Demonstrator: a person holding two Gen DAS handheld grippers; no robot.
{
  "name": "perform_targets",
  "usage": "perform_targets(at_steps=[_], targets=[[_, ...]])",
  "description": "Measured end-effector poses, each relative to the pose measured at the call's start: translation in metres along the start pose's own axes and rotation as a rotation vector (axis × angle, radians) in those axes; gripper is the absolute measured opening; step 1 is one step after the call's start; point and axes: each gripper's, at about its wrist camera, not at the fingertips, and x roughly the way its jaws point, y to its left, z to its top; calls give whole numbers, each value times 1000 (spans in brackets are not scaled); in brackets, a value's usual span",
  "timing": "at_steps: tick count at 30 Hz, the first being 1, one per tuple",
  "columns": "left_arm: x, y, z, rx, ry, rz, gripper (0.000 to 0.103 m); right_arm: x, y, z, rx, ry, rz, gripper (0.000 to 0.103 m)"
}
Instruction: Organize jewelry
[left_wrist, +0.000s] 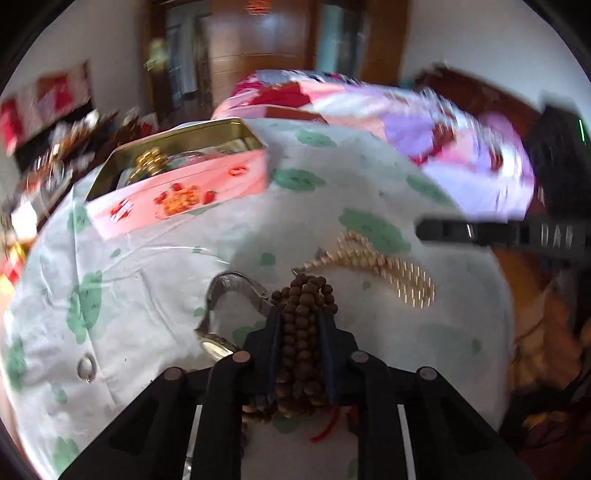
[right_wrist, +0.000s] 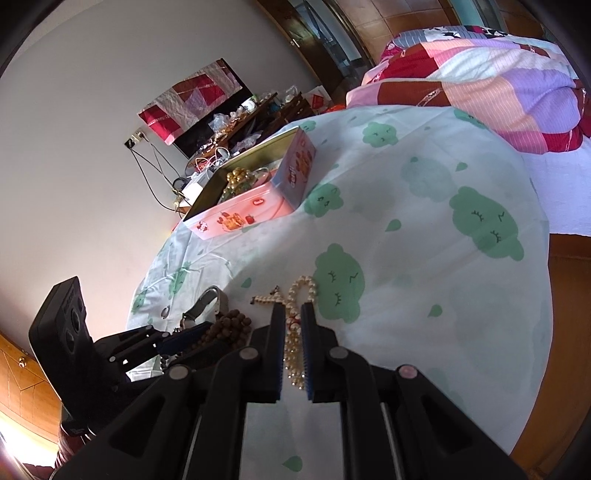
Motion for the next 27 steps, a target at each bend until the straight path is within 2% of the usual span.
perform_targets(at_steps=[2,9,15,16,18,19,20,23,27], targets=[[-15,15,3,-72,-53,-58,17,-3,0,0,0,-12,0,12],[-68,36,9,-165,-236,-99,14,0,-1,0,1,-10,-3,12],[-79,46,13,-210,-279,-83,14,5,6,-3,-26,12,-6,12],[-80,46,13,-217,-281,-84,14,5,8,-2,-37,13,-10,14],[-79,50,13,-229,-289,-107,14,8,12,-2,-68,25,-30,31],[-81,51,13,-242,-299,-126,14,10,14,-2,-81,30,-40,49],[-83,53,13,-248,-308,-131,14,11,17,-3,-99,27,-49,58],[-86,56,15,-253,-316,-116,14,17,26,-4,-162,20,-87,58],[-82,61,14,-263,-305,-97,14,36,34,-6,-262,61,-175,58]])
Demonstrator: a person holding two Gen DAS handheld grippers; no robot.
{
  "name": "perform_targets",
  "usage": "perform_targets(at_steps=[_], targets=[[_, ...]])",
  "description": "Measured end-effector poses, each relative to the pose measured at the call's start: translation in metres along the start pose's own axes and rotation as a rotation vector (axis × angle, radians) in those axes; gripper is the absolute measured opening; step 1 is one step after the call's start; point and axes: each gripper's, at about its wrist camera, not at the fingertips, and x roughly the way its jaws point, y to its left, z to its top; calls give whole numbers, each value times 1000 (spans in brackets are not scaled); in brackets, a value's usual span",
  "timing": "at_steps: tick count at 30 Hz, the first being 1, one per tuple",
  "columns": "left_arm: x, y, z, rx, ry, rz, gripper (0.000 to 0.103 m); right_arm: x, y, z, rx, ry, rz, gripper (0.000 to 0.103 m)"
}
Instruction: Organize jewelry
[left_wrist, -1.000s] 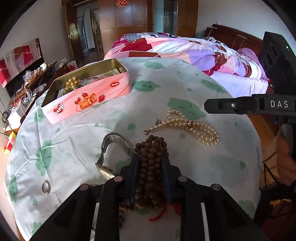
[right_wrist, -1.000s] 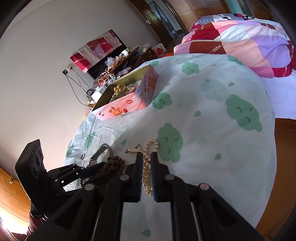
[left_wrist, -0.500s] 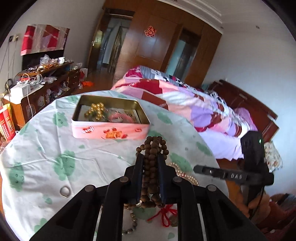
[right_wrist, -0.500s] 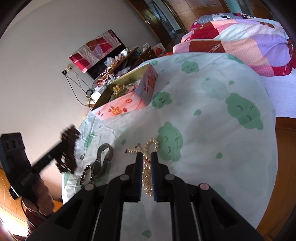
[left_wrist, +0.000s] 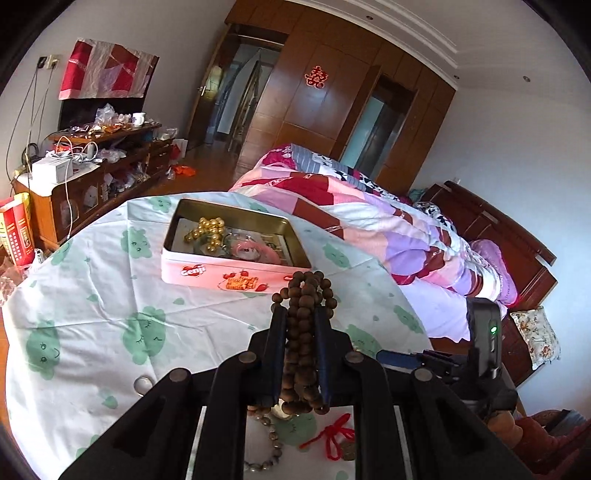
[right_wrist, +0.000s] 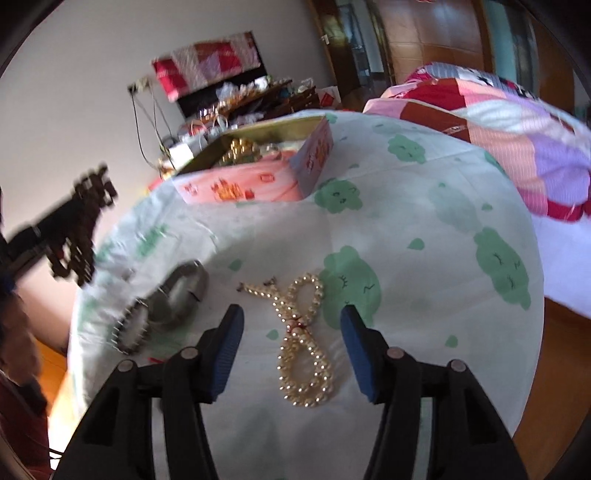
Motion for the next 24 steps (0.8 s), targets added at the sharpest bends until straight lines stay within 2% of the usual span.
perform_targets(at_steps=[2,4,7,8,9,15,17,24], targets=[[1,4,0,-8,3,10,14,10,2,-1,-21,34,-20,58],[3,8,0,-18,5,21,14,12,8,-4,-74,27,-64,54],[3,12,-1,-26,3,20,14,16,16,-8,-176,22,-177,28],[3,12,-1,-24,4,24,14,15,14,-7,-174,25,-165,18],[4,12,-2,-22,5,29,14,14,12,-6,-160,28,-159,17],[3,16,-4,-11,8,52,15,8,3,-1,-93,33,-90,16],[0,20,-2,-15,-4,65,15,-2,1,4,-49,9,-31,16],[-14,35,6,-43,-53,115,15,-24,4,32,28,-77,80,16]])
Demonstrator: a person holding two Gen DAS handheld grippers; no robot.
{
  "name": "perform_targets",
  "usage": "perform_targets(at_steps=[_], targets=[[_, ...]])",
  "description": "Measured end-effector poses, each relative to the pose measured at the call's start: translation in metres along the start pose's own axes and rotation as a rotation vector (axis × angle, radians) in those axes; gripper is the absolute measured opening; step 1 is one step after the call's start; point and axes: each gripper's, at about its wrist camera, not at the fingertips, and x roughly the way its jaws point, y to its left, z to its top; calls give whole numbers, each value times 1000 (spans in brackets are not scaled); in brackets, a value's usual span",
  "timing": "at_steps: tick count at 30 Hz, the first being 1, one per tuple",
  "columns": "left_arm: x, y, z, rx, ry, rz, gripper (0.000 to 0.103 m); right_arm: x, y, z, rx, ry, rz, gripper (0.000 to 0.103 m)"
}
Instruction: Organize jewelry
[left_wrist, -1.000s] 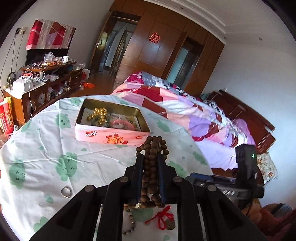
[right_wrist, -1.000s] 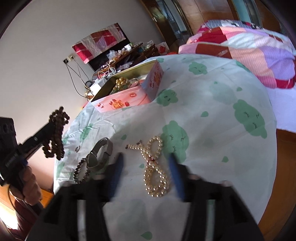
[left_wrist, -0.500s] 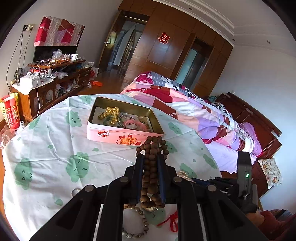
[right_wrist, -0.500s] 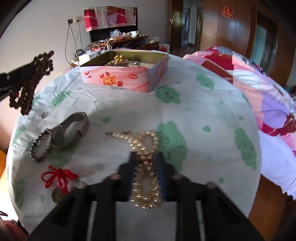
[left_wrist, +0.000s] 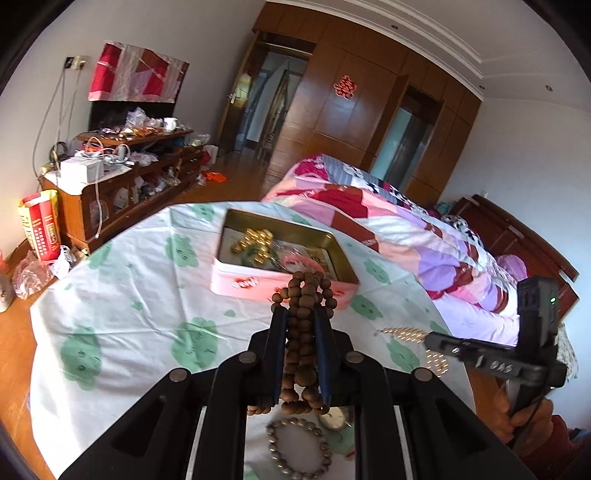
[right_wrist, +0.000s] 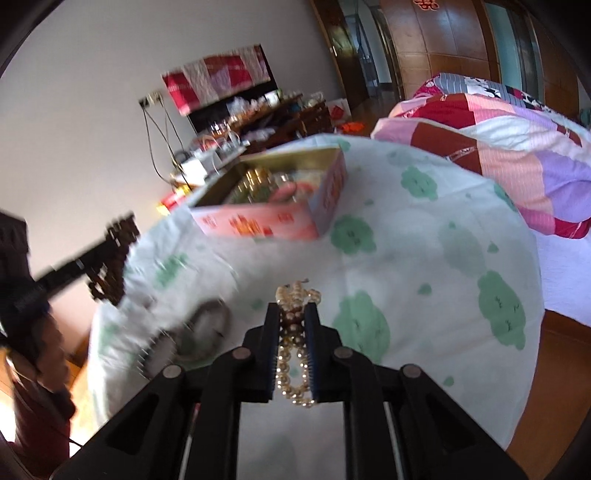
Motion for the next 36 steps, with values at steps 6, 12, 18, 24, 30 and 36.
perform_targets(at_steps=[6,12,18,24,30,36], targets=[[-3,9,12,-4,-35,34,15,-6,6,25,15,-64,48,15],[4,11,24,-13,-56,28,15,-8,13,48,8,-129,73,15],[23,2,30,8,-43,21,15,-1,19,62,-10,-162,74,15],[45,-6,44,11,-38,13,15,15,18,77,2,-172,83,16],[75,-12,60,34,-39,43,15,35,17,97,13,-211,60,16],[109,-3,70,54,-34,113,15,71,15,112,1,-206,-8,16]])
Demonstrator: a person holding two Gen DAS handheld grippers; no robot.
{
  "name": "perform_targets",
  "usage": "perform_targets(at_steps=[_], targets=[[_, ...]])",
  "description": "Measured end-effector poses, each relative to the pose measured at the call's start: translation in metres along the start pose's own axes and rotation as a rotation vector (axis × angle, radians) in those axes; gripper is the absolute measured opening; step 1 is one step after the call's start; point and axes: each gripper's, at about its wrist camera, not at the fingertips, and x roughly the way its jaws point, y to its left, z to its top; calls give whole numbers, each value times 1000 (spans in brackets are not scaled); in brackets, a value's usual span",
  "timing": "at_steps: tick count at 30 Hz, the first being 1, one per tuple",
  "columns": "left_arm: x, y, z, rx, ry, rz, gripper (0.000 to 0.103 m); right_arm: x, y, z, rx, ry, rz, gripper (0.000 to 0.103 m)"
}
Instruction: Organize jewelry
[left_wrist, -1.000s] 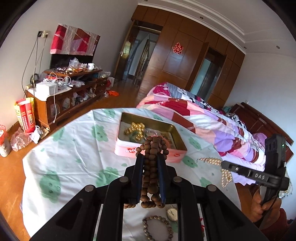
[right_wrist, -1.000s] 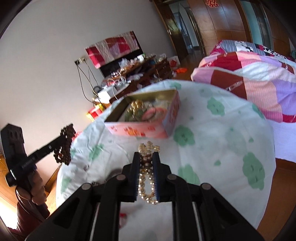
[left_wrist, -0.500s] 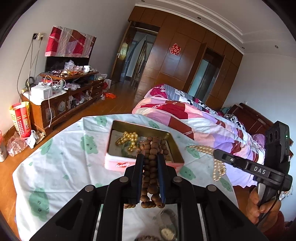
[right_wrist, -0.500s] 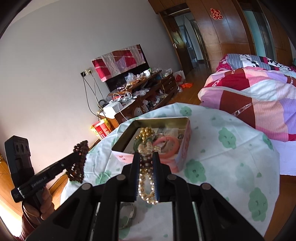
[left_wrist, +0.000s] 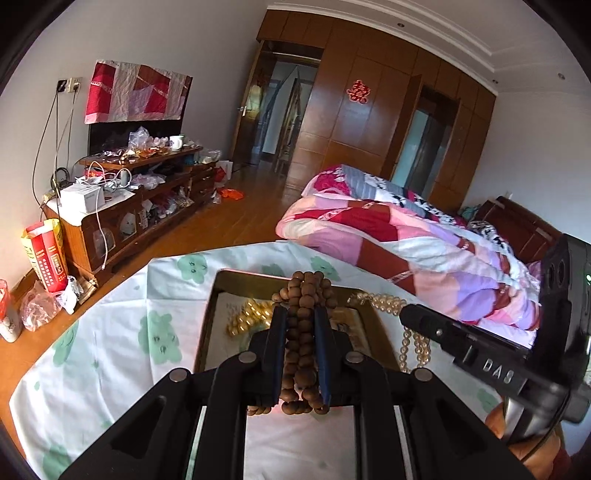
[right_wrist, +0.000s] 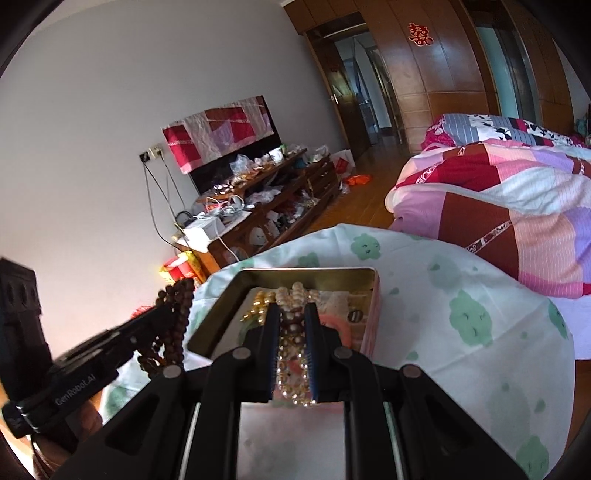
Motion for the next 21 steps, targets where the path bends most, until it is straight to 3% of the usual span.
perform_targets(at_steps=[9,12,18,21], targets=[[47,16,-6,11,65,119,15,55,-2,-4,-74,46,-104,16],[56,18,-13,12,98,137,15,61,-3,-8,-96,64,-130,16],[68,19,-20,52,138,242,15,67,-5,-15,-96,87,-147,16],[69,20,-21,54,154,242,21,65,-4,-14,-87,76,-136,25]])
